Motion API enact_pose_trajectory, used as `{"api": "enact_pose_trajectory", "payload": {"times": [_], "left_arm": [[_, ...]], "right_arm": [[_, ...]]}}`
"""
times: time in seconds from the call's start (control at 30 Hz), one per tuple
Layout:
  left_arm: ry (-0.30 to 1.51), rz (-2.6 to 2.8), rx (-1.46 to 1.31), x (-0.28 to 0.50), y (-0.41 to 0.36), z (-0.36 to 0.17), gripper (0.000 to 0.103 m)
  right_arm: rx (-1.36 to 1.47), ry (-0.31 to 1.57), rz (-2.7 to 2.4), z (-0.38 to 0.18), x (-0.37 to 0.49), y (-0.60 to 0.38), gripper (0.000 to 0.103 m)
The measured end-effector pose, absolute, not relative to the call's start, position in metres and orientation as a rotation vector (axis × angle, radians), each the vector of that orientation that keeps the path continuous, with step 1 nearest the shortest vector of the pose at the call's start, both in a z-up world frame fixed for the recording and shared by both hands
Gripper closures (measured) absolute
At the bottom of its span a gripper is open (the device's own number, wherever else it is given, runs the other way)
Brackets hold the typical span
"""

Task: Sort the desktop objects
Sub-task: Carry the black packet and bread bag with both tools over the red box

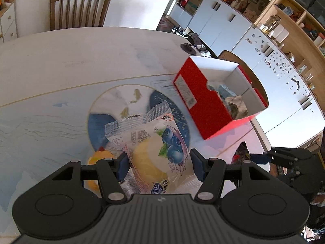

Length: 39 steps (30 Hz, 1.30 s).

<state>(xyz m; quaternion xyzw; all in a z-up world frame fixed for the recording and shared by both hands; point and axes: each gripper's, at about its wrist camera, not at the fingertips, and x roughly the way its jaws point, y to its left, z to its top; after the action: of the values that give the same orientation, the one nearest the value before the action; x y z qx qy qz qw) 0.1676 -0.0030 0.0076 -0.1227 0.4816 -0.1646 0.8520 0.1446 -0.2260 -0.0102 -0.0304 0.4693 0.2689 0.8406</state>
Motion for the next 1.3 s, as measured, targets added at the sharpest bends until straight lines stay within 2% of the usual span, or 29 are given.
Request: {"api": "enact_pose_trajectory", "payload": {"times": [0.53,1.3], "left_arm": [[0.987,-0.345,-0.251,0.165,-0.045,0.022,0.042],[0.946,-0.428,-0.2,0.203,-0.142,0.047,0.042]], "right_arm": [[-0.002,0.963,0.49,0.011,0.172,-0.275,0.051],[0.012,0.924,0.456,0.033,0.219,-0.363,0.051]]}}
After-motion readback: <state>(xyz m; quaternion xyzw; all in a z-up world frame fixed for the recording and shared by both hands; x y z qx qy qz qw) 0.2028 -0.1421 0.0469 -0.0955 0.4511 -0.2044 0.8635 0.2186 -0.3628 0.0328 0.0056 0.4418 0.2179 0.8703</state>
